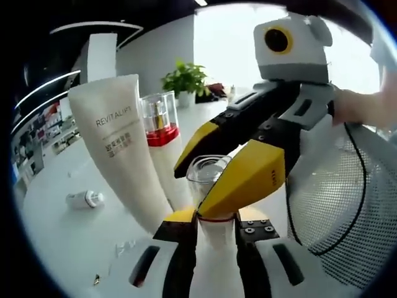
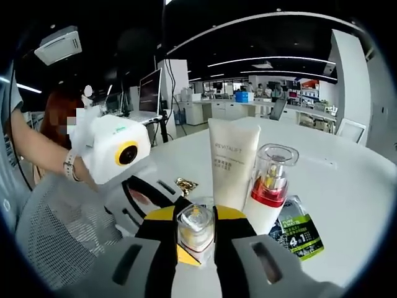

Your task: Arrange the skincare products in the storage area until every visible bottle or jar stands upright without overlapping.

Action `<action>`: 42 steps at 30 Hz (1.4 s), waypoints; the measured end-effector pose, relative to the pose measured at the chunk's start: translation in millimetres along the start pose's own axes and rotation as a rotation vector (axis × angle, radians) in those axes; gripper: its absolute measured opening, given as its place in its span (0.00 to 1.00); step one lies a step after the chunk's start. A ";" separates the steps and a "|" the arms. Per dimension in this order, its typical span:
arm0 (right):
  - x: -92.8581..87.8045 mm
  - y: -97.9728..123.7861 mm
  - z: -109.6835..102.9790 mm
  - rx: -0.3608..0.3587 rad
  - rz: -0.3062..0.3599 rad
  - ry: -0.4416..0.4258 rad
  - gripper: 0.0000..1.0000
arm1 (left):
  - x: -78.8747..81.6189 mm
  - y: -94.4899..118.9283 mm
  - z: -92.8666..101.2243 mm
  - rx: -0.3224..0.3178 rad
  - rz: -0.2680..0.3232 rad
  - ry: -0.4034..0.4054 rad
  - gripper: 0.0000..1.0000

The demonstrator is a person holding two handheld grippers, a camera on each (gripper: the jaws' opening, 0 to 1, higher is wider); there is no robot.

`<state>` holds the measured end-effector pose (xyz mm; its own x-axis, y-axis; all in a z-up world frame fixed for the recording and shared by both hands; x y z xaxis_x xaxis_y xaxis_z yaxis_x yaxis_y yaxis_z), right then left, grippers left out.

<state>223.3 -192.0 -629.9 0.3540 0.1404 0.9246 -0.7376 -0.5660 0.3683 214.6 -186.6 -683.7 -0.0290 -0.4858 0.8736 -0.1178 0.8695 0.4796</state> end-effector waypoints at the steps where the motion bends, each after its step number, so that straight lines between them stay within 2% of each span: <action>1: 0.2 -0.1 0.2 0.000 -0.001 -0.001 0.21 | -0.7 0.7 0.6 -0.004 -0.005 0.007 0.23; 3: 0.5 -0.8 1.2 0.001 0.001 -0.010 0.21 | -1.5 2.9 0.5 -0.001 -0.017 0.021 0.26; 7: 0.8 -1.0 2.8 -0.004 0.001 -0.020 0.21 | -2.1 8.4 -5.8 0.024 -0.035 0.030 0.23; 19: 0.6 -1.7 5.7 0.009 -0.009 -0.061 0.23 | -2.4 11.5 -5.8 0.026 -0.045 0.025 0.22; 23: -3.8 -0.7 4.5 0.009 -0.017 -0.065 0.28 | -2.2 11.3 -5.5 0.026 -0.043 0.023 0.22; 28: -2.7 4.6 3.2 0.012 -0.007 -0.072 0.29 | -2.5 11.3 -4.5 0.025 -0.044 0.010 0.23; 37: -13.0 20.7 -2.0 0.021 -0.055 -0.054 0.30 | -3.5 10.3 -5.0 0.030 -0.052 0.002 0.23; 40: -19.4 23.0 -3.8 0.025 -0.084 -0.039 0.30 | -6.9 10.3 -4.4 0.031 -0.070 -0.009 0.24; 42: -26.3 25.2 -5.0 0.034 -0.130 -0.016 0.29 | -9.1 11.7 -4.6 0.033 -0.083 -0.010 0.24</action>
Point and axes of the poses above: the point that each gripper's makers call its tool centre point, and the gripper's own axes: y roughly backward along the fingers, z roughly to its right, x roughly out of its top, the point moved 2 cm from there along y, roughly backward along the fingers, and after that the axes turned 8 degrees about x, right-handed, at the moved point
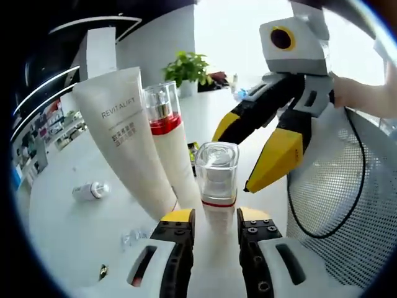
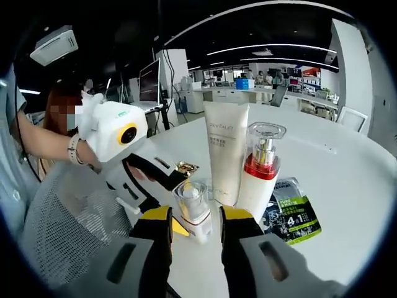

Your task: Arrange the skincare products in the storage area until every visible bottle or jar stands upright without overlapping.

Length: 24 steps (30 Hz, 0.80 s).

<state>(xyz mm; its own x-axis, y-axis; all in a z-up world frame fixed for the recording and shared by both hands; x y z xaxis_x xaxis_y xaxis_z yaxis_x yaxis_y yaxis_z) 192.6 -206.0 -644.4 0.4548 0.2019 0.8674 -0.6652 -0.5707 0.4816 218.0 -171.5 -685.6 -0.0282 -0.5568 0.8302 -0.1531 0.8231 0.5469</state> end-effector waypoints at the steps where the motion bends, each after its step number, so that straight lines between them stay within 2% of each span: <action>1: -2.2 0.1 0.0 0.001 -0.016 0.011 0.29 | -0.9 1.6 0.0 0.002 -0.006 0.002 0.24; 4: -8.7 -1.4 3.5 0.000 -0.082 0.048 0.26 | -3.5 4.2 -0.8 0.013 -0.029 0.003 0.22; 6: -14.8 -4.1 4.5 0.016 -0.125 0.039 0.22 | -5.3 5.1 0.1 0.012 -0.050 0.002 0.17; 12: -20.4 -13.0 8.8 0.029 -0.160 0.025 0.16 | -9.3 2.9 4.7 0.002 -0.098 0.020 0.07; 16: -25.2 -17.0 10.7 0.036 -0.188 0.027 0.15 | -9.8 2.0 4.8 0.005 -0.109 0.035 0.06; 24: -28.8 -20.1 14.3 0.035 -0.200 0.020 0.15 | -7.3 -5.3 5.3 0.004 -0.118 0.024 0.05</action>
Point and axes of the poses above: the point that each gripper's makers call its tool centre point, and the gripper's own axes: y roughly backward along the fingers, z roughly to its right, x roughly out of its top, the point moved 2 cm from there along y, roughly backward along the fingers, and after that the axes turned 8 degrees about x, right-handed, at the moved point
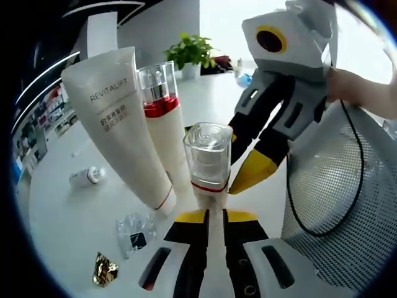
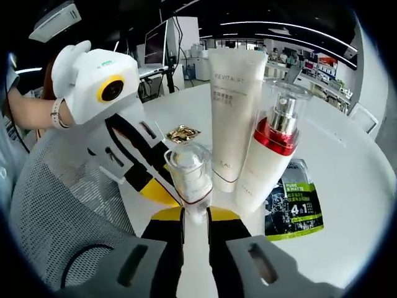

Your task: Arrange the skincare products in the storage area until every visible bottle or jar stands upright without overlapping.

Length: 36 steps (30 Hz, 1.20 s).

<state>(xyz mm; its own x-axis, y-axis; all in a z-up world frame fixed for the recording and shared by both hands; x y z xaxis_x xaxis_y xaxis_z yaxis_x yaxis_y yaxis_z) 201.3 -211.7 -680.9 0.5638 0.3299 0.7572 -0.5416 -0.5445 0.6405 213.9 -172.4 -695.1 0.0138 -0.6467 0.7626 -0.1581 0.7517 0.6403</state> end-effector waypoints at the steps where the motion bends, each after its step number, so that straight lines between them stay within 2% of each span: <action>1: -0.4 0.1 0.9 -0.002 -0.003 -0.001 0.14 | 0.6 -1.3 -0.1 -0.003 -0.004 0.003 0.05; 13: -4.2 -1.2 13.6 -0.020 -0.015 -0.028 0.13 | 3.8 -11.2 -3.7 0.000 -0.015 -0.005 0.09; 17: -5.0 -1.4 16.9 -0.026 -0.017 -0.038 0.13 | 5.2 -15.8 -6.4 0.010 -0.023 0.007 0.07; 22: -6.8 -3.0 22.5 -0.035 -0.018 -0.061 0.12 | 7.3 -19.3 -9.7 0.026 -0.021 0.010 0.11; 36: -7.9 -3.8 33.9 -0.056 -0.015 -0.092 0.11 | 14.0 -26.2 -17.1 0.037 -0.012 0.027 0.09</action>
Point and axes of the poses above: the point that each gripper's makers call its tool centre point, and the gripper's own axes: y roughly backward along the fingers, z roughly to its right, x roughly out of its top, the point moved 2 cm from there along y, roughly backward along the fingers, and after that the axes turned 8 degrees about x, right-handed, at the moved point
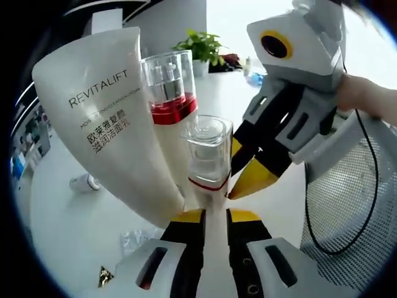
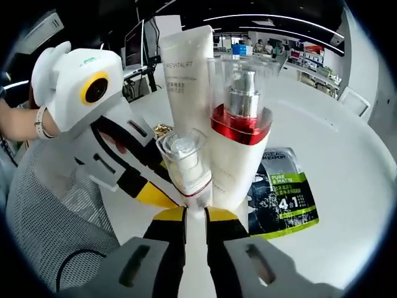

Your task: Arrange the skincare products in the storage area until every visible bottle or jar stands upright without overlapping.

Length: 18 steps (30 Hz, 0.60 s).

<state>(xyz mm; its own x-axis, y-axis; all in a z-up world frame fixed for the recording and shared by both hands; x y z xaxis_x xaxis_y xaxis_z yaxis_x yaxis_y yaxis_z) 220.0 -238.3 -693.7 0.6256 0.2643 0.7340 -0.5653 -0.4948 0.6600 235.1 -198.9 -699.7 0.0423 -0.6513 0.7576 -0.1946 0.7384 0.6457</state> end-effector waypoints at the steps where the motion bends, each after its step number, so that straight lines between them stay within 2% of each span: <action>1: 0.0 0.2 0.5 -0.001 0.001 -0.001 0.11 | 0.2 -0.3 0.0 -0.001 -0.001 -0.001 0.09; 18: -0.8 -1.5 3.9 -0.009 -0.001 -0.019 0.10 | 1.3 -2.8 -3.8 0.001 0.006 0.013 0.08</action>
<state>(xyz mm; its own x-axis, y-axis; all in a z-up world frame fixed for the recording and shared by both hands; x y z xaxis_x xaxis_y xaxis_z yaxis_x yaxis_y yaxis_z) 222.5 -241.0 -695.9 0.6362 0.2487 0.7303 -0.5697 -0.4870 0.6621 239.4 -201.2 -700.2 0.0537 -0.6449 0.7624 -0.1961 0.7418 0.6413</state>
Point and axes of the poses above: the point that each gripper's makers call its tool centre point, and the gripper's own axes: y roughly backward along the fingers, z roughly to its right, x roughly out of its top, the point moved 2 cm from there along y, roughly backward along the fingers, and after that the axes turned 8 degrees about x, right-handed, at the moved point
